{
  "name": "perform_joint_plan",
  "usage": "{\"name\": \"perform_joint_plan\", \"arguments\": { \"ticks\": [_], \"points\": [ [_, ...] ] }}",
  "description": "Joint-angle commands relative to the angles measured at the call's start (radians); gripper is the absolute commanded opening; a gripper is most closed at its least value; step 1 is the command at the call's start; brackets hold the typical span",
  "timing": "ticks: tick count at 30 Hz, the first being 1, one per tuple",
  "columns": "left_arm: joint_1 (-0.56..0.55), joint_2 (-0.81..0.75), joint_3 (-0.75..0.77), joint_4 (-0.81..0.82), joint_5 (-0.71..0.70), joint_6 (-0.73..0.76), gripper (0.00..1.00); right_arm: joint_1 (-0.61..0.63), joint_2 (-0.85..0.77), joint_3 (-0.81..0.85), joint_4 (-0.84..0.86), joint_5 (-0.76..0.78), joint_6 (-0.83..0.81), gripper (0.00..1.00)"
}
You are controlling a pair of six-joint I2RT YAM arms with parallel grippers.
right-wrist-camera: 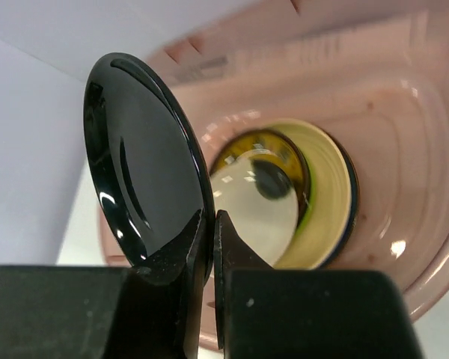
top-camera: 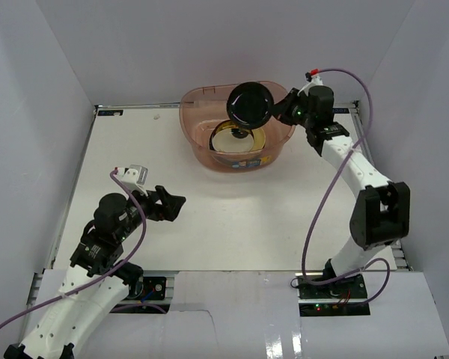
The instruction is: Place the plates into the plastic bin on the countertop
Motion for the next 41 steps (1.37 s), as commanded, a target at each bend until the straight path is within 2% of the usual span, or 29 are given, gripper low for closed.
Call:
{"name": "perform_joint_plan", "arguments": {
  "ticks": [1, 6, 8, 9, 10, 11, 13, 14, 17, 20, 21, 25, 28, 31, 36, 41],
  "points": [
    [0.000, 0.016, 0.018, 0.010, -0.026, 0.012, 0.98, 0.030, 0.079, 0.119, -0.145, 0.026, -0.057, 0.08],
    [0.006, 0.023, 0.018, 0.010, -0.030, 0.014, 0.98, 0.084, 0.201, 0.171, -0.177, 0.025, -0.075, 0.12],
    [0.009, 0.036, 0.018, 0.008, -0.036, 0.015, 0.98, 0.103, 0.244, 0.222, -0.242, 0.043, -0.087, 0.31],
    [0.012, 0.042, 0.018, 0.010, -0.038, 0.015, 0.98, 0.108, 0.243, 0.225, -0.239, 0.055, -0.094, 0.46],
    [0.014, 0.043, 0.018, 0.010, -0.035, 0.014, 0.98, 0.111, 0.234, 0.226, -0.233, 0.058, -0.095, 0.70],
    [0.017, 0.048, 0.018, 0.010, -0.035, 0.014, 0.98, 0.111, 0.226, 0.235, -0.231, 0.052, -0.095, 0.81],
    [0.022, 0.048, 0.018, 0.012, -0.036, 0.012, 0.98, 0.111, 0.191, 0.249, -0.239, 0.048, -0.104, 0.97],
    [0.023, 0.048, 0.018, 0.012, -0.043, 0.012, 0.98, 0.111, 0.176, 0.246, -0.245, 0.042, -0.115, 1.00],
    [0.028, 0.048, 0.016, 0.010, -0.059, 0.012, 0.98, 0.111, 0.062, 0.190, -0.222, 0.034, -0.140, 0.93],
    [0.031, 0.049, 0.016, 0.010, -0.070, 0.012, 0.98, 0.113, -0.120, 0.021, -0.184, 0.028, -0.166, 0.91],
    [0.031, 0.048, 0.018, 0.010, -0.069, 0.012, 0.98, 0.114, -0.177, -0.090, -0.156, 0.028, -0.172, 0.91],
    [0.031, 0.043, 0.019, 0.012, -0.063, 0.003, 0.98, 0.125, -0.559, -0.364, -0.138, 0.051, -0.213, 0.90],
    [0.029, 0.040, 0.033, 0.010, -0.038, -0.011, 0.98, 0.128, -0.806, -0.505, -0.217, 0.066, -0.250, 0.90],
    [0.031, 0.046, 0.106, -0.002, -0.018, -0.017, 0.98, 0.130, -1.027, -0.531, -0.401, 0.133, -0.278, 0.90],
    [0.031, 0.030, 0.249, -0.005, -0.029, -0.003, 0.98, 0.130, -1.370, -0.559, -0.524, 0.210, -0.275, 0.90],
    [0.031, 0.020, 0.219, 0.005, -0.020, -0.037, 0.98, 0.130, -1.480, -0.625, -0.549, 0.305, -0.340, 0.90]
  ]
}}
